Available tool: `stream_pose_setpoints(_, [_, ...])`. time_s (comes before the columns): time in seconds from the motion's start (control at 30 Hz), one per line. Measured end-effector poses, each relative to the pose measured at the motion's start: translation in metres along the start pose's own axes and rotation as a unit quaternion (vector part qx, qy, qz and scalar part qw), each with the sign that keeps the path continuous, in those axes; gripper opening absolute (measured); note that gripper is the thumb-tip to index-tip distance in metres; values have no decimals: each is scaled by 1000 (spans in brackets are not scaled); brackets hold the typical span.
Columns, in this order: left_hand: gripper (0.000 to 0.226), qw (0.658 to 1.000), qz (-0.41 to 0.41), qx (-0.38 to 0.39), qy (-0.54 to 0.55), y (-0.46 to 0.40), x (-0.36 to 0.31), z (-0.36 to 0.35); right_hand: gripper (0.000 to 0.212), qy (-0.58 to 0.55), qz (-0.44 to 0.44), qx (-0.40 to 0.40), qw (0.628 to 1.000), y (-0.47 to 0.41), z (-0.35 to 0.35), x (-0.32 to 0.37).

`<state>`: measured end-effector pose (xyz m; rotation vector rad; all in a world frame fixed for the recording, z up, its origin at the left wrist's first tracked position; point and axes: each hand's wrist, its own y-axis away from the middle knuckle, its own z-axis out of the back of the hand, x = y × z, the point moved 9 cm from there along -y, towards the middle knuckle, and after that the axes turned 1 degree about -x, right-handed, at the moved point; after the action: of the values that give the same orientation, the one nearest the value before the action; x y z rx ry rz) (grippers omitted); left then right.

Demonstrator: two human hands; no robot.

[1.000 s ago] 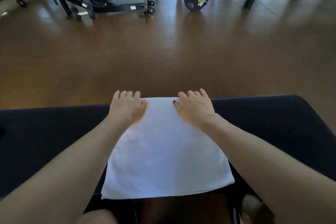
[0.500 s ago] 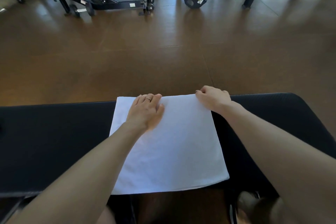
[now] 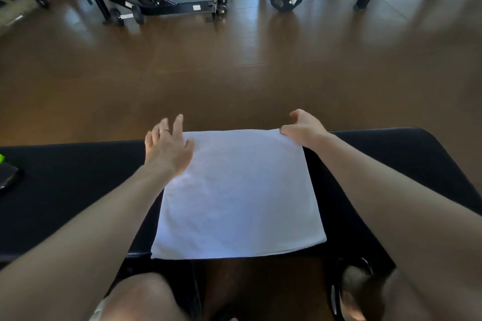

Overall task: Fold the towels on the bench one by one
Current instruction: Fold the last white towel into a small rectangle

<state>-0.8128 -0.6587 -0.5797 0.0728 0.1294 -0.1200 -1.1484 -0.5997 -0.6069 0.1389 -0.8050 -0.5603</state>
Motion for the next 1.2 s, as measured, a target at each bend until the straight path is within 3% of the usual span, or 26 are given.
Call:
stream_pose_setpoints(0.1, [67, 986, -142, -79, 27, 41, -58, 20, 66, 41, 6, 3, 999, 3, 1, -3])
stream_pose_setpoints(0.2, [55, 943, -321, -21, 84, 126, -132, 8, 59, 46, 1, 2, 999, 4, 4, -7])
stream_pose_setpoints(0.27, [52, 906, -419, 4, 57, 186, -172, -5, 56, 44, 4, -8, 999, 5, 5, -7])
stream_pose_setpoints(0.37, [53, 869, -495, -7, -7, 238, -211, -22, 50, 35, 10, -28, 999, 7, 5, -5])
stream_pose_setpoints(0.57, [30, 877, -475, -20, -70, 254, -236, -42, 46, -45, -9, -64, 997, 5, 10, -4])
stream_pose_setpoints(0.7, [29, 896, -436, -15, -83, 250, -229, -38, 39, -86, -10, -85, 993, 1, 15, -6])
stream_pose_setpoints(0.87, [14, 908, -404, 20, -104, 254, -233, -38, 27, -60, -10, -98, 993, 0, 17, -9])
stream_pose_setpoints(0.97, [14, 916, -384, 49, -100, 255, -239, -37, 29, -78, -1, -108, 991, -1, 22, -8])
stream_pose_setpoints(1.2, [23, 909, -410, 22, -68, 259, -250, -27, 29, -70, 43, -138, 987, 8, 31, 5])
